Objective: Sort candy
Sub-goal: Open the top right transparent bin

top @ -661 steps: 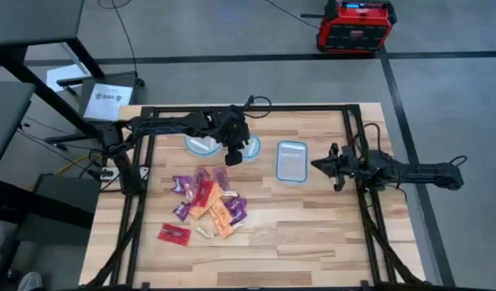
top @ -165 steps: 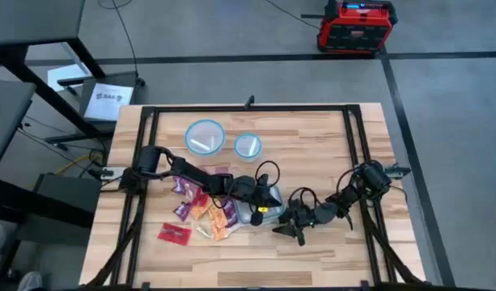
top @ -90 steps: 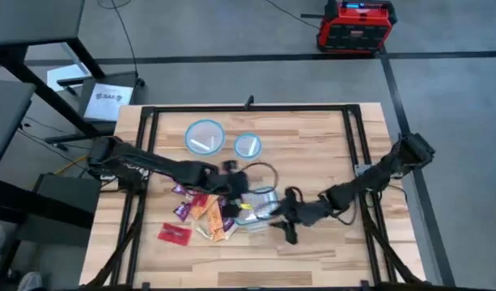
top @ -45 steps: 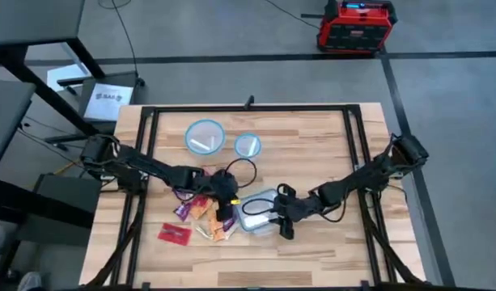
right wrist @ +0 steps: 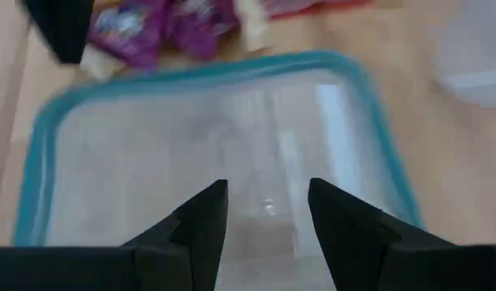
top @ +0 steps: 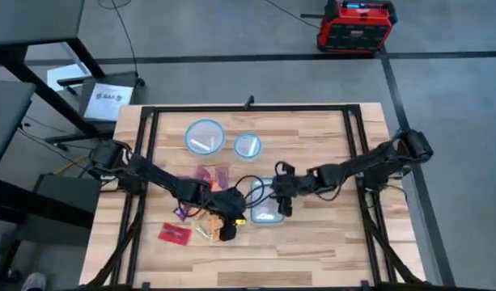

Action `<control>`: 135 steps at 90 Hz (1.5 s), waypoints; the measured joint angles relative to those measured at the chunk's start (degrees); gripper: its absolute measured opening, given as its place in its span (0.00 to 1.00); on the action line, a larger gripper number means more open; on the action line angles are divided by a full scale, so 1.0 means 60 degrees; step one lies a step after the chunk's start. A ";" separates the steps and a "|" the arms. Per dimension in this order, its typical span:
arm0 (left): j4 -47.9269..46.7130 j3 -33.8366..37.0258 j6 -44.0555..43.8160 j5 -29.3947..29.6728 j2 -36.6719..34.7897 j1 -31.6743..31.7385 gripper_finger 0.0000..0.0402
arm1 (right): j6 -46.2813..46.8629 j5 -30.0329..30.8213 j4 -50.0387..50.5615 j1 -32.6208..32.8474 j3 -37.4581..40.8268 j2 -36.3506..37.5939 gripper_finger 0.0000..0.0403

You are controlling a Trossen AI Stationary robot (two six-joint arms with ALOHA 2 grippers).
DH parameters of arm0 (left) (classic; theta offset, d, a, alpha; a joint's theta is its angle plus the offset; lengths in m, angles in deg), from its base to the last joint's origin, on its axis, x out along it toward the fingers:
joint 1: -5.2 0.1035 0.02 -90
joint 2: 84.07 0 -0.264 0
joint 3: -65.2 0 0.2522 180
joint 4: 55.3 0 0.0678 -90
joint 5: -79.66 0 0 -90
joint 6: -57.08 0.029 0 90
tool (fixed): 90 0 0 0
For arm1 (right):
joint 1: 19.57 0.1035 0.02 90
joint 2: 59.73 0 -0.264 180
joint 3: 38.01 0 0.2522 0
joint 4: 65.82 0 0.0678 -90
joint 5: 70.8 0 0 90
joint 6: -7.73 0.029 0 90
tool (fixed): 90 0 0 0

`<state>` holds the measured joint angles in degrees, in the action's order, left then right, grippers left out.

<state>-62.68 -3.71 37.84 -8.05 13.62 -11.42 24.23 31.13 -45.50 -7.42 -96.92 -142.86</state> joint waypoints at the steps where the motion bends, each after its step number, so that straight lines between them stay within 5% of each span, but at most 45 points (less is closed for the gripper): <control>1: -0.0072 -0.0049 0.0026 0.0019 -0.0029 0.0004 0.00 | 0.0039 -0.0012 0.0080 0.0032 0.0000 0.0137 0.41; 14: -0.0679 -0.1029 0.0446 0.0455 -0.0387 -0.0020 0.00 | 0.1169 -0.0104 0.0814 0.1103 0.0117 0.1796 0.41; 26: -0.0383 -0.1717 0.1415 0.0839 -0.0195 0.0208 0.00 | 0.2917 0.1353 -0.0844 0.3114 0.1248 0.2419 0.41; 47: 0.1283 -0.1933 0.2024 -0.0189 0.1079 0.1277 0.00 | 0.5734 0.4170 -0.6433 0.5762 0.3483 -0.0012 0.41; 84: 0.2209 -0.1926 0.2137 -0.0621 0.2149 0.1599 0.00 | 0.5950 0.4396 -0.9019 0.4980 0.2386 -0.4253 0.41; 100: 0.2406 -0.1940 0.2368 -0.0602 0.2377 0.1529 0.00 | 0.5501 0.4464 -1.0580 0.4553 0.2307 -0.4881 0.41; 135: 0.2432 -0.1944 0.1831 -0.0493 0.3205 0.1402 0.00 | 0.5348 0.4525 -0.9970 0.4207 0.2248 -0.4896 0.41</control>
<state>-48.09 -15.37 48.83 -11.01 32.85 -3.01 56.31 58.28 -105.32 17.82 -83.43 -172.24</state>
